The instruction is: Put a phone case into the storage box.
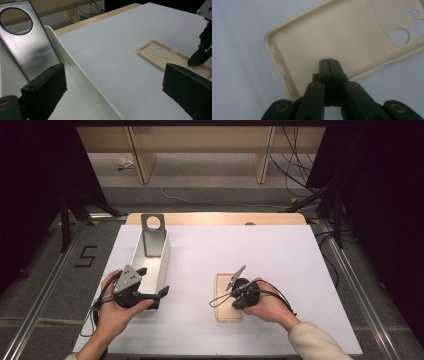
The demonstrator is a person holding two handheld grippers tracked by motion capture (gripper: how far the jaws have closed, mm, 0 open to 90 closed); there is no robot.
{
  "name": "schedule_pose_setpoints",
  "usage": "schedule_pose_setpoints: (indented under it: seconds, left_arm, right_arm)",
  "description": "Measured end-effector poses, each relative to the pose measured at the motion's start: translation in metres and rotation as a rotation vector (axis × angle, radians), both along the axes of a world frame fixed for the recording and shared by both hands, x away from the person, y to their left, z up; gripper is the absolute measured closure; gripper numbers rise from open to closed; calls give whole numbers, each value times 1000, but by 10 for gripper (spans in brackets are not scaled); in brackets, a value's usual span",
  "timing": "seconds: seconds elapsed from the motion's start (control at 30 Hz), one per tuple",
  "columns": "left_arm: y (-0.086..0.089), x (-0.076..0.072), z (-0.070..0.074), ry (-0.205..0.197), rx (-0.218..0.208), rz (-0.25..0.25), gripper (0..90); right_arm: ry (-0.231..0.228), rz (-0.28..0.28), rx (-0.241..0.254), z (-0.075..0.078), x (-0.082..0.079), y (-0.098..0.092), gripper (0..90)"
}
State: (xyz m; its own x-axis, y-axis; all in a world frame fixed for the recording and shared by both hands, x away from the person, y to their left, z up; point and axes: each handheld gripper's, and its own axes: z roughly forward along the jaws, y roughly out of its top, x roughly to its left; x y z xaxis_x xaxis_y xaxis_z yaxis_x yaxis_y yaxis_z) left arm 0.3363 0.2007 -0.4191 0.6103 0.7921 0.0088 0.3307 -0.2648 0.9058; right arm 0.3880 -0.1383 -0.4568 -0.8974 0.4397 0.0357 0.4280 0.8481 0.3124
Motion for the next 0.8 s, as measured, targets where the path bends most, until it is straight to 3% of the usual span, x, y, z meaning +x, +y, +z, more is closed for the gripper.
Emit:
schedule_pose_setpoints:
  seconds: [0.2, 0.4, 0.53, 0.73, 0.8]
  left_arm:
    - [0, 0, 0, -1, 2, -3, 46]
    - [0, 0, 0, -1, 1, -3, 46]
    - [-1, 0, 0, -1, 1, -4, 46]
    - [-1, 0, 0, -1, 1, -6, 46]
    - [-1, 0, 0, -1, 0, -6, 46]
  right_arm:
    - [-27, 15, 34, 5, -3, -1, 799]
    - [-76, 54, 40, 9, -6, -1, 483]
    - [-95, 104, 31, 12, -10, 0, 348]
    - [-97, 132, 18, 14, -15, 0, 217]
    - [-105, 137, 22, 14, -15, -1, 210]
